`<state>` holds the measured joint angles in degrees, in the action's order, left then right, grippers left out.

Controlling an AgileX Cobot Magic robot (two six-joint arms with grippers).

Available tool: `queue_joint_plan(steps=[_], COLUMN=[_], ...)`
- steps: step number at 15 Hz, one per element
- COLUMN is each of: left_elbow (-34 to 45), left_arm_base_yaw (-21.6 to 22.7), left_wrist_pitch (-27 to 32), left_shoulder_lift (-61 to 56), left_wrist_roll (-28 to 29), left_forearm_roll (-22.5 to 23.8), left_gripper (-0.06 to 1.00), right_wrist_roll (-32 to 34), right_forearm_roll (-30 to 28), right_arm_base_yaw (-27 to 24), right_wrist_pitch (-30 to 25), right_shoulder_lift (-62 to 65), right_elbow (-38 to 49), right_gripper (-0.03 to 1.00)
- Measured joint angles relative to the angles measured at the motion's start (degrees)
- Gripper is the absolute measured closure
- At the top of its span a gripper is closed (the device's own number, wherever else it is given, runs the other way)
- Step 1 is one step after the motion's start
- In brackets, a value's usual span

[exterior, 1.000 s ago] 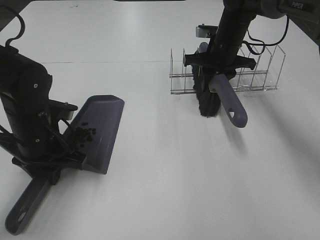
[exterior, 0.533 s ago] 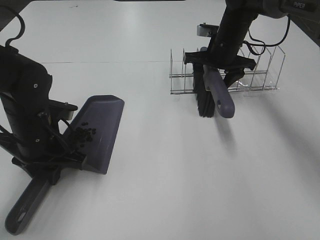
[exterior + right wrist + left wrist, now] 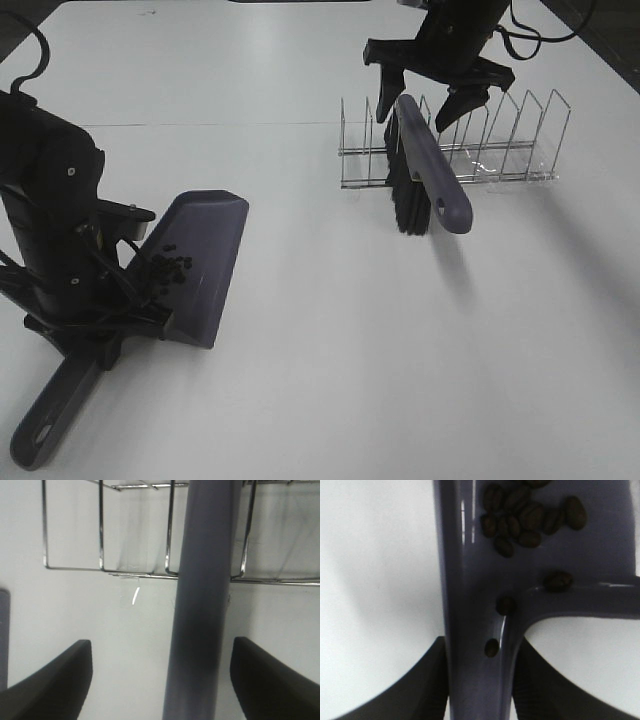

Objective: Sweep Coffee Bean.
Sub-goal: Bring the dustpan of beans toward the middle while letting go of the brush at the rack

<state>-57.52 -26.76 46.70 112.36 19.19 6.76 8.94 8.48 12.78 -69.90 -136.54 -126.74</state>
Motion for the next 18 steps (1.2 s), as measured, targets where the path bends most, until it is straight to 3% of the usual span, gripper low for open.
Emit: queue_joint_plan(steps=[5,13,18], left_elbow=[-2.1,-18.3,-19.5], left_arm_base_yaw=[0.0,2.8,2.8], left_wrist_pitch=[0.0,5.2,5.4], left_shoulder_lift=[0.0,8.9,10.7], left_wrist_roll=[0.0,-3.6,-3.8], left_forearm_roll=[-0.4,-2.9,-3.8], left_gripper=[0.62,0.62,0.62], right_wrist_roll=[-1.1,-3.0,-3.6], right_forearm_roll=[2.8,2.7,2.7], right_arm_base_yaw=[0.0,0.0,0.0], right_wrist_pitch=[-0.1,-0.2,-0.2], right_shoulder_lift=[7.6,16.5,20.0], right_elbow=[0.0,8.5,9.1], right_gripper=[0.29,0.29,0.29])
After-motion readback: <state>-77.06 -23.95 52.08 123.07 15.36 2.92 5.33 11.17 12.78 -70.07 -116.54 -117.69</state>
